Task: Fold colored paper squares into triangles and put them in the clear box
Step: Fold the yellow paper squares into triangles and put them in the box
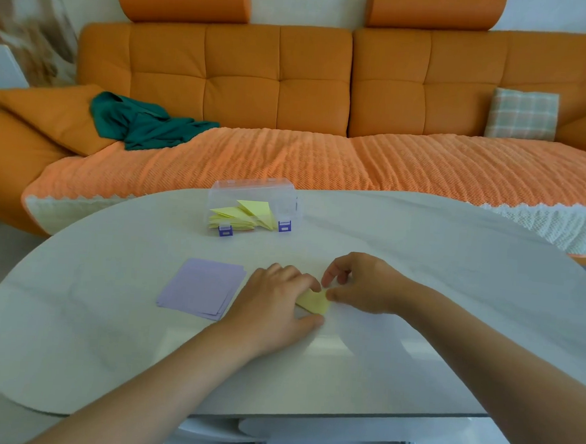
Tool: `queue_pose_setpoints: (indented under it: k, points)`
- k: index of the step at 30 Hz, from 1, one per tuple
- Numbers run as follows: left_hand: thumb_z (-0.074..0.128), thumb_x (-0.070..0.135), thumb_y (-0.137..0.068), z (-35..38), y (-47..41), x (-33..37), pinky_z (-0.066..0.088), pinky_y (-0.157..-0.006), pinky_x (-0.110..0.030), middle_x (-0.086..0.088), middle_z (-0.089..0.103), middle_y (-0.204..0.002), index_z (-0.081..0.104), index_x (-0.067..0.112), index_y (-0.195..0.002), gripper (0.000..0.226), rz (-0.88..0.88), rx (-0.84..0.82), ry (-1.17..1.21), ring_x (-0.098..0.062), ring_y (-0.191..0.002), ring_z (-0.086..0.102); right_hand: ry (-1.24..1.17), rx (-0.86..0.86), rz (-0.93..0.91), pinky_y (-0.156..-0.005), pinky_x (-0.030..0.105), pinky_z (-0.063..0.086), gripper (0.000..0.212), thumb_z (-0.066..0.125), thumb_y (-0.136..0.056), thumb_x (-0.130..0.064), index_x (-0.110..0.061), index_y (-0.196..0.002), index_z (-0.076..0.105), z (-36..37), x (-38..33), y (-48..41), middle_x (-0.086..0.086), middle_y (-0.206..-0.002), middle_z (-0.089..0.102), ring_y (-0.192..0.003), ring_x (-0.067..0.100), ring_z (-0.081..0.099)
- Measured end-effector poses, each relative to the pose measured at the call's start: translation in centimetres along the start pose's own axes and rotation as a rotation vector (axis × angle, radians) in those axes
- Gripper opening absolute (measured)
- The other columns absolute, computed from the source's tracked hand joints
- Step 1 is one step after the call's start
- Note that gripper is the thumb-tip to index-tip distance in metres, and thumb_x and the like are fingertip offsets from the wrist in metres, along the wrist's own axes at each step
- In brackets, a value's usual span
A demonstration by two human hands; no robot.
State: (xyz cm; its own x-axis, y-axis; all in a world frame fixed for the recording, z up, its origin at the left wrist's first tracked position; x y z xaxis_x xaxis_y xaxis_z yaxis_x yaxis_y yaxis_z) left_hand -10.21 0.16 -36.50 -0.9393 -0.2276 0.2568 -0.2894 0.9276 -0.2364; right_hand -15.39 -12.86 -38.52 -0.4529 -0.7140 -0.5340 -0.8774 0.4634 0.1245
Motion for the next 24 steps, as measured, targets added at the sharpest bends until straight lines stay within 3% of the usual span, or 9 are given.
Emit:
queue_pose_setpoints:
  k: [2, 5, 9, 12, 16, 18, 21, 24]
  points:
    - [0.057, 0.050, -0.089, -0.3, -0.5, 0.3, 0.036, -0.090, -0.027, 0.011, 0.060, -0.113, 0.058, 0.032, -0.120, 0.035, 0.047, 0.018, -0.055, -0.015, -0.107, 0.049, 0.019, 0.000, -0.018, -0.075, 0.026, 0.054, 0.008, 0.071, -0.082, -0.041, -0.042, -0.090, 0.069, 0.0, -0.1, 0.2, -0.013, -0.091, 0.059, -0.083, 0.006, 0.060]
    - [0.056, 0.046, -0.092, 0.0, -0.9, 0.6, 0.037, -0.087, -0.025, 0.008, 0.060, -0.112, 0.060, 0.027, -0.121, 0.035, 0.110, 0.007, -0.108, -0.015, -0.106, 0.050, 0.031, -0.023, -0.033, -0.074, 0.024, 0.053, 0.011, 0.070, -0.082, -0.046, -0.045, -0.093, 0.068, -0.1, -0.1, 0.4, -0.015, -0.096, 0.059, -0.086, 0.006, 0.060]
    - [0.074, 0.041, -0.084, 1.1, -1.5, -1.5, 0.042, -0.085, -0.023, 0.015, 0.056, -0.106, 0.054, 0.034, -0.125, 0.046, -0.093, -0.088, 0.233, -0.007, -0.103, 0.049, 0.037, -0.064, -0.034, -0.067, 0.015, 0.040, 0.020, 0.077, -0.077, -0.046, -0.048, -0.088, 0.060, -0.2, -0.1, 0.6, -0.019, -0.101, 0.054, -0.088, 0.000, 0.056]
    - [0.082, 0.031, -0.076, 1.9, -1.5, -2.6, 0.040, -0.070, -0.010, 0.016, 0.055, -0.096, 0.055, 0.041, -0.117, 0.049, -0.219, -0.130, 0.420, 0.003, -0.086, 0.052, 0.034, -0.061, -0.042, -0.066, 0.014, 0.039, 0.025, 0.080, -0.076, -0.042, -0.047, -0.085, 0.058, -0.2, -0.3, 0.7, -0.019, -0.102, 0.056, -0.088, -0.002, 0.055]
    - [0.073, 0.005, -0.082, 1.6, -1.5, -3.0, 0.046, -0.068, -0.014, 0.011, 0.058, -0.087, 0.064, 0.036, -0.104, 0.039, -0.293, -0.070, 0.622, -0.001, -0.070, 0.052, -0.043, -0.069, -0.048, -0.060, 0.010, 0.042, 0.018, 0.079, -0.079, -0.035, -0.040, -0.086, 0.063, -0.3, -0.9, 0.8, -0.018, -0.093, 0.063, -0.075, -0.003, 0.059]
    - [0.068, -0.001, -0.083, 0.7, -1.4, -3.3, 0.048, -0.069, -0.016, 0.009, 0.060, -0.088, 0.067, 0.034, -0.102, 0.039, -0.325, -0.010, 0.699, 0.000, -0.067, 0.052, -0.132, -0.066, -0.049, -0.065, 0.020, 0.053, 0.015, 0.078, -0.082, -0.027, -0.034, -0.088, 0.066, -0.5, -1.3, 0.9, -0.012, -0.087, 0.066, -0.071, 0.003, 0.061]
    - [0.075, 0.015, -0.083, -1.0, -1.3, -2.8, 0.048, -0.078, -0.015, 0.013, 0.062, -0.099, 0.066, 0.040, -0.100, 0.031, -0.263, 0.055, 0.637, 0.001, -0.084, 0.057, -0.316, -0.069, 0.003, -0.066, 0.031, 0.054, 0.011, 0.075, -0.085, -0.015, -0.022, -0.092, 0.069, -0.5, -1.3, 1.2, -0.003, -0.074, 0.068, -0.061, 0.008, 0.063]
    - [0.085, 0.046, -0.069, -2.3, -1.0, -0.4, 0.040, -0.089, -0.012, 0.020, 0.058, -0.109, 0.062, 0.046, -0.101, 0.040, -0.037, 0.008, 0.507, 0.000, -0.106, 0.052, -0.563, -0.073, 0.123, -0.058, 0.029, 0.048, 0.013, 0.069, -0.087, -0.009, -0.014, -0.098, 0.069, -0.5, -0.7, 1.3, -0.003, -0.066, 0.066, -0.058, 0.013, 0.061]
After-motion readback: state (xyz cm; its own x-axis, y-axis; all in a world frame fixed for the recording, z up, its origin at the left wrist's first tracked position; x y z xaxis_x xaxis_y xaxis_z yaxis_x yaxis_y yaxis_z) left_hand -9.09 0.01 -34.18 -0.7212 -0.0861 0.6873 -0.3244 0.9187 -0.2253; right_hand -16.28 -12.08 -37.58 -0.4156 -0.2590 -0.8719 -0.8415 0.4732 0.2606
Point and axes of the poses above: each hand's wrist, its own y-axis away from the middle knuckle, its own z-axis out of the palm, x = y × z, the point moved 10 cm from there along -y, towards the middle knuckle
